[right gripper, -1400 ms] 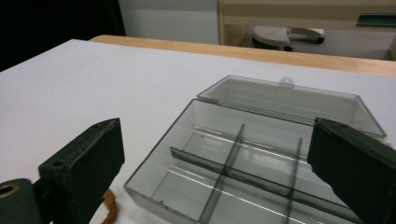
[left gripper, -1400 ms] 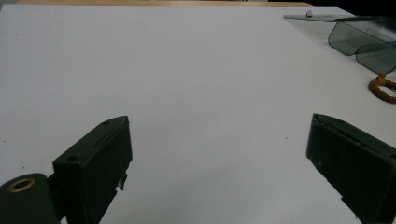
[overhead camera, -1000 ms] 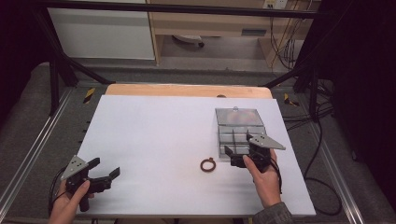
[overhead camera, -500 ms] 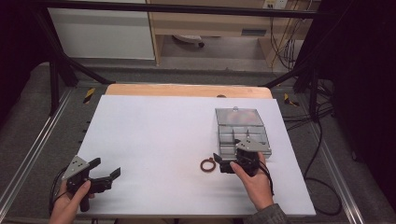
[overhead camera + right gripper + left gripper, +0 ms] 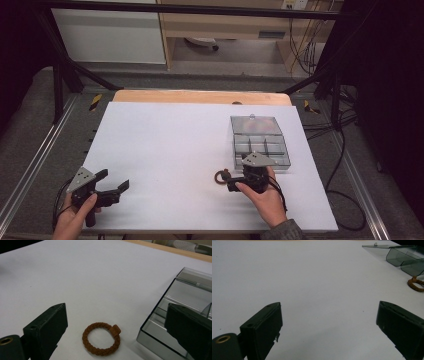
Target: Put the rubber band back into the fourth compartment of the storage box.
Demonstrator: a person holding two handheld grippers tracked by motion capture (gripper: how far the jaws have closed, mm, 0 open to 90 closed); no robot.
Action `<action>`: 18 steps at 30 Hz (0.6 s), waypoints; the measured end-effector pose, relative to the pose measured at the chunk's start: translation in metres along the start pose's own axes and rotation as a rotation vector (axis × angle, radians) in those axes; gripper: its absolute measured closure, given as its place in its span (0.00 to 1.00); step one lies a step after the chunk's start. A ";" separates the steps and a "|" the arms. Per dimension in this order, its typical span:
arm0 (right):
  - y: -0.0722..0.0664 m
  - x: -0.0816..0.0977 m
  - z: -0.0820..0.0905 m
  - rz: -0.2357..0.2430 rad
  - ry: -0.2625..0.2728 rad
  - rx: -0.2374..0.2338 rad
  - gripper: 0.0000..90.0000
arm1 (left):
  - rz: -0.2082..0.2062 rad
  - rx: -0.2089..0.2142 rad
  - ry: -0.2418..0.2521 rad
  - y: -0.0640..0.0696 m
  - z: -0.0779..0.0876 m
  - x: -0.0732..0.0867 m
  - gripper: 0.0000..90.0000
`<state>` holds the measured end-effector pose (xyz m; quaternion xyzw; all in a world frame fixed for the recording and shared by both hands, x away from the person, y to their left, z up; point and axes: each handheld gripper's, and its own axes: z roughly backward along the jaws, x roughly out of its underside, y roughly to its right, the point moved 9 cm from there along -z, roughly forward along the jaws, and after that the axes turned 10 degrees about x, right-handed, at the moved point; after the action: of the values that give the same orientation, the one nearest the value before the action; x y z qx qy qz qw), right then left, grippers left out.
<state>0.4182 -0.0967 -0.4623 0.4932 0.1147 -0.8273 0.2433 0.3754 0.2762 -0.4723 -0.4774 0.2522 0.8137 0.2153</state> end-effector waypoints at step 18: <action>-0.006 0.008 0.000 0.071 -0.032 0.003 0.49 | -0.003 0.010 0.005 0.002 0.000 -0.001 0.07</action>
<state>0.4120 -0.0941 -0.4698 0.4838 0.0922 -0.8262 0.2736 0.3749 0.2745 -0.4714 -0.4786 0.2559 0.8111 0.2182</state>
